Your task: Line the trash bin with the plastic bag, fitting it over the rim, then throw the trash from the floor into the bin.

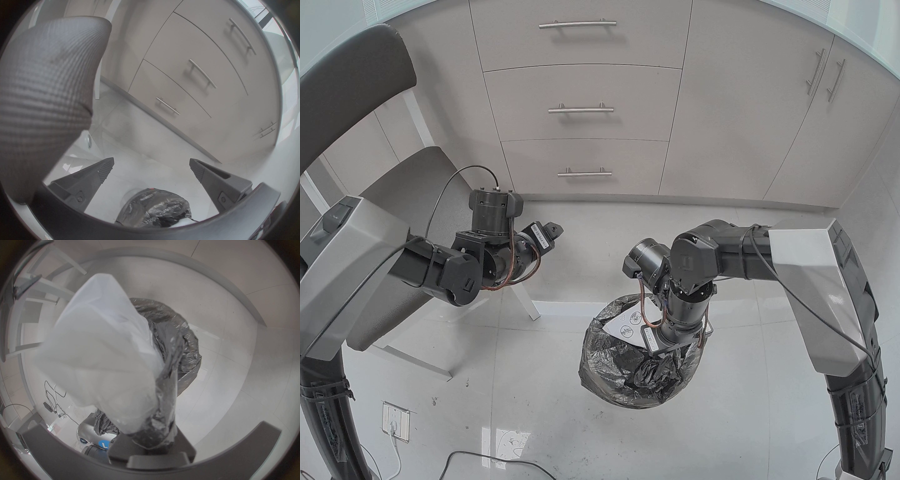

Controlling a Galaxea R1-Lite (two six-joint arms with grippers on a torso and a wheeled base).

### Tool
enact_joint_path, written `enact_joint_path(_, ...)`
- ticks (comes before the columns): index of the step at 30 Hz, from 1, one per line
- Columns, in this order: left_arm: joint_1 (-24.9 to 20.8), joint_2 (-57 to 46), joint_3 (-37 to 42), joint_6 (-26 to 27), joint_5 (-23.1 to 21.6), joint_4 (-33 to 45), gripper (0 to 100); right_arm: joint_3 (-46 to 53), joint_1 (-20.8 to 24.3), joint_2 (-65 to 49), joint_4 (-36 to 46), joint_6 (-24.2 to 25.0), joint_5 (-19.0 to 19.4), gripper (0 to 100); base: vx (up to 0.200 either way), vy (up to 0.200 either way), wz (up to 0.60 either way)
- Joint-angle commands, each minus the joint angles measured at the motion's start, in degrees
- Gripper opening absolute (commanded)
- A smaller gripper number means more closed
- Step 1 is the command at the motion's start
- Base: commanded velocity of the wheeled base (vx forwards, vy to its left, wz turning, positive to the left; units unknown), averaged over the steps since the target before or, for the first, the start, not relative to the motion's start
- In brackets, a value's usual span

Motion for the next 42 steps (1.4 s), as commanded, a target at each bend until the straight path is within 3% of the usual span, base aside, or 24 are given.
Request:
enact_joint_path(1,-1.32,-3.75,1.72,-0.49,-0.6,0.04,100,0.01,0.15,1.8,0.0,0.12,-0.06,0,0.0,0.0,0.0)
enact_joint_path(15,-5.71,-12.27,7.08,-1.98,-2.79,-0.05,100,0.01,0.15,2.68,-3.43,-0.24,-1.55,0,0.0,0.0,0.0)
enact_joint_path(20,-5.89,-12.36,7.34,-1.98,-2.88,-0.31,100,0.01,0.15,3.12,-6.41,-2.17,-4.19,0,0.0,0.0,0.0)
enact_joint_path(33,-5.89,-12.18,7.34,-1.89,-2.88,-0.4,100,0.01,0.23,3.82,-9.31,-2.87,-5.24,0,0.0,0.0,0.0)
enact_joint_path(34,-5.89,-12.18,7.34,-1.89,-2.88,-0.4,100,0.01,0.23,3.82,-9.31,-2.87,-5.24,100,0.0,0.0,0.0)
enact_joint_path(42,-5.89,-12.18,7.34,-1.89,-2.88,-0.4,100,0.01,0.15,4.08,-10.46,-2.61,-5.5,100,0.0,0.0,0.0)
